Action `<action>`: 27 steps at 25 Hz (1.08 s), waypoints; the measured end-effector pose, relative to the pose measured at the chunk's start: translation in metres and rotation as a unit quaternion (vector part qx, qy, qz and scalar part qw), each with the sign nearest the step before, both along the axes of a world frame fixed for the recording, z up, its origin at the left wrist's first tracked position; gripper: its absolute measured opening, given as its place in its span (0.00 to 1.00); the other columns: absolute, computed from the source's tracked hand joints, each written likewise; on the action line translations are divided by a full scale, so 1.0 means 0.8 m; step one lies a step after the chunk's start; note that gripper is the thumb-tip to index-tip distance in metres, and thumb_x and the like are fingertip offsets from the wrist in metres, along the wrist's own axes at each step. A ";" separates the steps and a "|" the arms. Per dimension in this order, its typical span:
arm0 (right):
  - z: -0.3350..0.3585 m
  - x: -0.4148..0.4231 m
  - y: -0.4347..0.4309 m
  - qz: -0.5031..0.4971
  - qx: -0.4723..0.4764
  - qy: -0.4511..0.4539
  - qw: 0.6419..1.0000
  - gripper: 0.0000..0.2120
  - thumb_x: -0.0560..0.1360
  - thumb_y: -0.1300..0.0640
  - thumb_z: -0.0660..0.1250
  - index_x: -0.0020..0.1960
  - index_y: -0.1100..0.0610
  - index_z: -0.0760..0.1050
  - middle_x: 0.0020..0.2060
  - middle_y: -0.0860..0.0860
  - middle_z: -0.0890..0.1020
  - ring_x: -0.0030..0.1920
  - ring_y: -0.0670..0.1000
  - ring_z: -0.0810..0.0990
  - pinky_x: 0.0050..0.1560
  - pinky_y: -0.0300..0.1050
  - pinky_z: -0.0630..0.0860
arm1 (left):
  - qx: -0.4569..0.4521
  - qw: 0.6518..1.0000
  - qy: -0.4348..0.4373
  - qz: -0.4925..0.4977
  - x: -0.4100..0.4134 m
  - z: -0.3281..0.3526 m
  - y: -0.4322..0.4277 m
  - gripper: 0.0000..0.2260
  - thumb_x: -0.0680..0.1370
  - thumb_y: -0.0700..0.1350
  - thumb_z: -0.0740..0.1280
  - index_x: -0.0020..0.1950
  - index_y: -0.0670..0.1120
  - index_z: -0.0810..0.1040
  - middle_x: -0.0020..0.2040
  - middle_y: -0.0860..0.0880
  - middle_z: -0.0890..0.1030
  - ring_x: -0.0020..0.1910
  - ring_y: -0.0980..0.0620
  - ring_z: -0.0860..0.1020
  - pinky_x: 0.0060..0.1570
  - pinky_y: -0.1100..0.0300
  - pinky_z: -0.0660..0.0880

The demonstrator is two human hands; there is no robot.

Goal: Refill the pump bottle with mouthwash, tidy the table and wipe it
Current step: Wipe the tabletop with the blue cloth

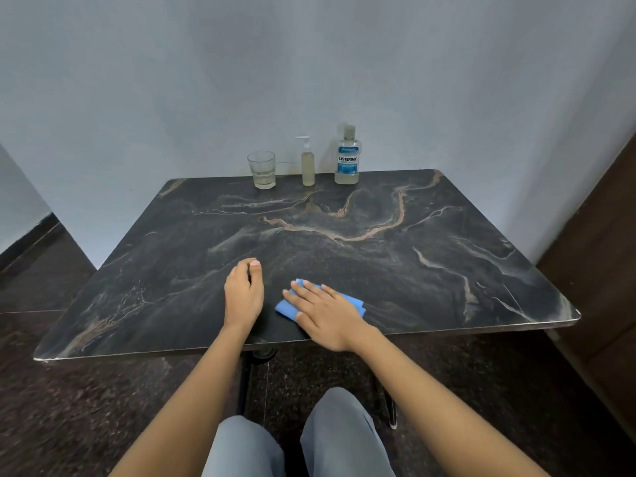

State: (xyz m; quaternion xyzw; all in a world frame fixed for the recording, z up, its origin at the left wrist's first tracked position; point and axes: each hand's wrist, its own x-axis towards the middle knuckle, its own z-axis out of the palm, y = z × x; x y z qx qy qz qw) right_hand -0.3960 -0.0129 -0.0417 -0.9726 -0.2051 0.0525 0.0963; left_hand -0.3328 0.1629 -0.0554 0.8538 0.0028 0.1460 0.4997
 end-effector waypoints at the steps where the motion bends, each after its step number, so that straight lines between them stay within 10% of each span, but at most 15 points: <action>1: 0.002 -0.012 -0.017 -0.003 0.005 0.002 1.000 0.24 0.83 0.49 0.45 0.78 0.47 0.47 0.78 0.46 0.49 0.78 0.47 0.45 0.76 0.48 0.43 | 0.014 1.000 0.007 -0.012 0.004 -0.002 0.001 0.16 0.84 0.51 0.54 0.59 0.43 0.76 0.52 0.49 0.78 0.56 0.48 0.75 0.56 0.57 0.68; 8: 0.000 0.021 -0.224 -0.228 -0.004 -0.024 0.973 0.24 0.83 0.49 0.47 0.78 0.48 0.51 0.78 0.47 0.52 0.78 0.48 0.49 0.75 0.51 0.48 | 0.215 0.976 0.030 -0.023 0.077 -0.008 0.045 0.22 0.82 0.54 0.54 0.64 0.39 0.75 0.57 0.42 0.81 0.60 0.40 0.76 0.72 0.42 0.58; 17: 0.008 0.202 -0.319 -0.449 0.009 -0.017 0.893 0.25 0.82 0.51 0.44 0.78 0.52 0.50 0.78 0.49 0.50 0.78 0.51 0.47 0.76 0.55 0.45 | 0.247 0.969 -0.005 0.010 0.126 -0.031 0.095 0.18 0.82 0.52 0.50 0.56 0.45 0.75 0.53 0.47 0.79 0.61 0.46 0.74 0.70 0.44 0.62; 27: -0.004 0.401 0.038 -0.156 0.001 -0.024 0.987 0.26 0.82 0.52 0.45 0.77 0.59 0.53 0.77 0.57 0.55 0.77 0.57 0.54 0.75 0.55 0.53 | 0.163 0.986 0.002 0.044 0.125 -0.026 0.092 0.20 0.83 0.52 0.50 0.67 0.43 0.70 0.67 0.47 0.74 0.71 0.47 0.67 0.72 0.47 0.60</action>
